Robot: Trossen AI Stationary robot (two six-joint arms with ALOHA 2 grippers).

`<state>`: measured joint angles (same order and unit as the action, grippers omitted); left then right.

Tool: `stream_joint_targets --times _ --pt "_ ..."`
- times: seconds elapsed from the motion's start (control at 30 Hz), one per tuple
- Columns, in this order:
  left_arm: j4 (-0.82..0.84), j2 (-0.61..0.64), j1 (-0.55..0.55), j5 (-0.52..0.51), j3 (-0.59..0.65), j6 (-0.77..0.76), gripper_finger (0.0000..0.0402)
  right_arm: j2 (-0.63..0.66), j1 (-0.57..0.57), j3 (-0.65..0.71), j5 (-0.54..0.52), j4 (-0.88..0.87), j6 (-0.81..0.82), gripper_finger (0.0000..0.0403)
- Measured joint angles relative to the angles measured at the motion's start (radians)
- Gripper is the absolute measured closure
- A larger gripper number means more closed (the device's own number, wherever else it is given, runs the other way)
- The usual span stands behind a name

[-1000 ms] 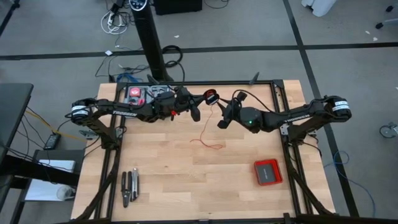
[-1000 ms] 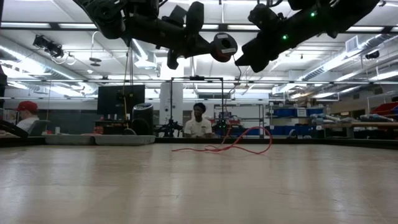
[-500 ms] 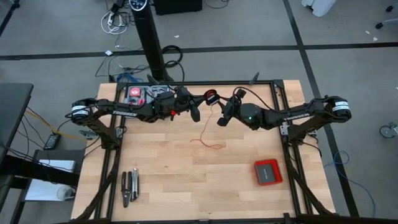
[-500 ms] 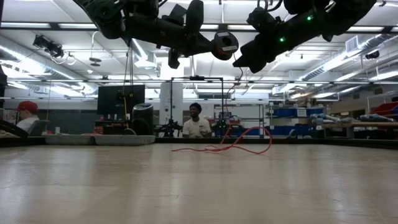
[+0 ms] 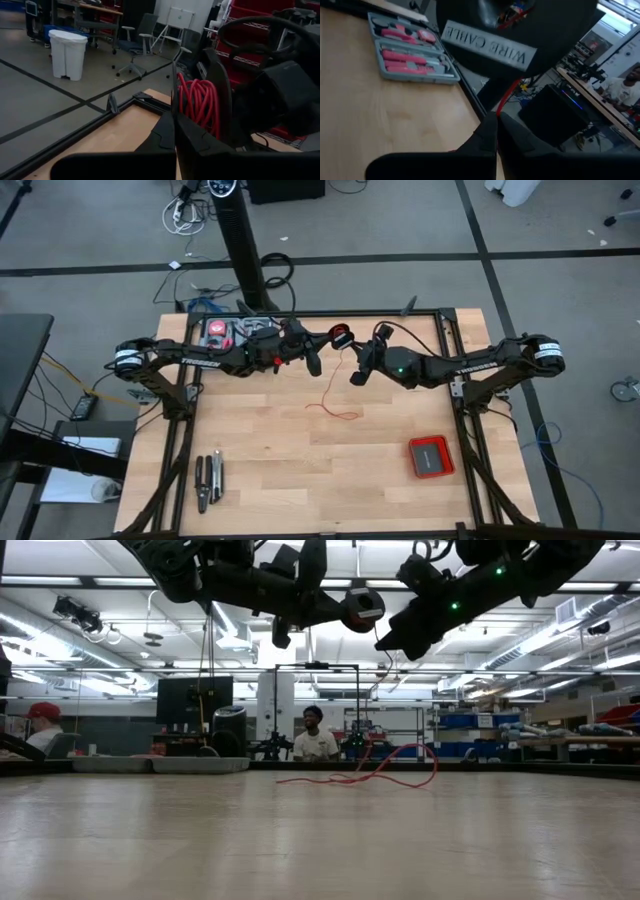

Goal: Coil cords
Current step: Coil the red wire onto the spool

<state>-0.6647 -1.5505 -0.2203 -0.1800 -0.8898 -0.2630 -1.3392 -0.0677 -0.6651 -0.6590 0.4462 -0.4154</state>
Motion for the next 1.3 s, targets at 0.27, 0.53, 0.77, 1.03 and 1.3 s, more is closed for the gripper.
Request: stream_joint_targets --times 0.27,0.53,0.77,1.03,1.3 --pt "0.003 0.000 0.000 0.002 0.000 0.028 0.0401 0.000 0.000 0.000 -0.006 -0.102 0.050 0.0401" --pt "0.005 0.000 0.000 0.013 0.000 0.041 0.0401 0.000 0.008 0.000 -0.024 -0.156 0.100 0.0402" --pt "0.007 0.000 0.000 0.014 0.000 0.045 0.0401 0.000 0.006 0.000 0.089 -0.230 0.228 0.0402" --pt "0.008 0.000 0.000 0.008 0.000 0.045 0.0401 0.000 0.021 0.000 0.136 -0.234 0.280 0.0403" --pt "-0.015 0.000 0.000 -0.012 0.000 0.042 0.0401 0.000 0.048 0.000 0.132 -0.202 0.284 0.0403"
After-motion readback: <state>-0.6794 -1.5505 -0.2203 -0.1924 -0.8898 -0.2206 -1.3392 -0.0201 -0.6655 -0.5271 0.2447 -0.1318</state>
